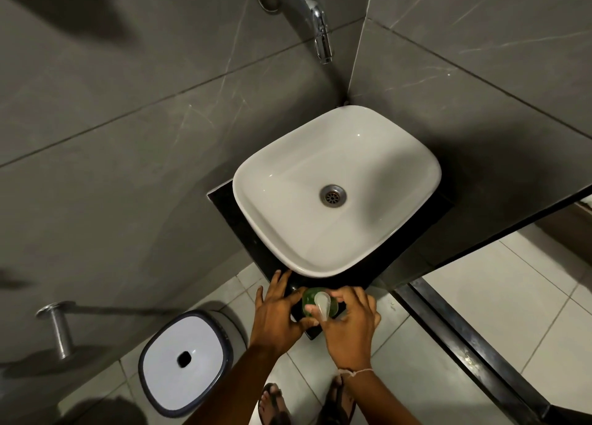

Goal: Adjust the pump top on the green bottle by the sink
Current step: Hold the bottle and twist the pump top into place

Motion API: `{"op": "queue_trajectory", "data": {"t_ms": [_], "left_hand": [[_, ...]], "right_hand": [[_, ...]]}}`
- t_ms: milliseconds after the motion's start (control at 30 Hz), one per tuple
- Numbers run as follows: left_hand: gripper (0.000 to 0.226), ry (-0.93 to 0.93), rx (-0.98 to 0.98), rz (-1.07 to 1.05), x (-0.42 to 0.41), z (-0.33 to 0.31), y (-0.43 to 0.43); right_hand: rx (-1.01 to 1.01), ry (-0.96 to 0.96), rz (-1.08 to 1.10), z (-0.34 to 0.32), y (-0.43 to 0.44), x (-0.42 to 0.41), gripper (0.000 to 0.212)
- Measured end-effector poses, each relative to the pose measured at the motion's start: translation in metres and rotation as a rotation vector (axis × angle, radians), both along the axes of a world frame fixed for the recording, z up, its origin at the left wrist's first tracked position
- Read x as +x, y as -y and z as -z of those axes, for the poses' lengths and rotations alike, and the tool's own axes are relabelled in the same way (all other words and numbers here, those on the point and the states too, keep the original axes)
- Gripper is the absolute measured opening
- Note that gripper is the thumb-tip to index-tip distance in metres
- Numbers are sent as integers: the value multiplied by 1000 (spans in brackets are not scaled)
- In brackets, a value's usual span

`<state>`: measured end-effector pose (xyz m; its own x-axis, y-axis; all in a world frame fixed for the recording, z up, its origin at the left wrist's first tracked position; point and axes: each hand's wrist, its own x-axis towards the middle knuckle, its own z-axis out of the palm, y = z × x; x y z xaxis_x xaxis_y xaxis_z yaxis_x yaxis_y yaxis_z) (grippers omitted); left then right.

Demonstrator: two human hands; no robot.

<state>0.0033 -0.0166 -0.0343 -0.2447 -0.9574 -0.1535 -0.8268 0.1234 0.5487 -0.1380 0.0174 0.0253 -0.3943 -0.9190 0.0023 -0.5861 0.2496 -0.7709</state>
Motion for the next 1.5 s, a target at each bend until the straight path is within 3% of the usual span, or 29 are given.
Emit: {"op": "queue_trajectory", "data": {"t_ms": [133, 267, 400, 533, 667, 800, 967, 1067, 1200, 1333, 1500], "left_hand": [[63, 14, 4, -6, 0, -2, -1], [64, 5, 0, 4, 1, -2, -1], [67, 20, 9, 7, 0, -2, 0], [57, 3, -10, -16, 0, -1, -1], [58, 1, -8, -2, 0, -2, -1], [67, 18, 17, 5, -1, -3, 0], [64, -19, 14, -22, -2, -6, -2], [62, -31, 7, -23, -2, -6, -1], [66, 5, 18, -8, -2, -4, -2], [61, -20, 7, -32, -3, -5, -3], [63, -6, 9, -13, -1, -6, -1]], "right_hand": [[70, -65, 28, -1, 5, 4, 48], [29, -54, -138, 4, -5, -5, 52], [11, -19, -41, 3, 1, -2, 30], [58, -37, 23, 1, 7, 7, 41], [24, -80, -135, 4, -1, -3, 49], [-6, -74, -97, 5, 3, -10, 36], [18, -21, -9, 4, 8, 3, 47], [13, -44, -100, 5, 4, -2, 51], [-7, -78, -85, 5, 2, -7, 40], [75, -92, 15, 0, 10, 6, 69], [52, -51, -99, 10, 0, -4, 46]]}}
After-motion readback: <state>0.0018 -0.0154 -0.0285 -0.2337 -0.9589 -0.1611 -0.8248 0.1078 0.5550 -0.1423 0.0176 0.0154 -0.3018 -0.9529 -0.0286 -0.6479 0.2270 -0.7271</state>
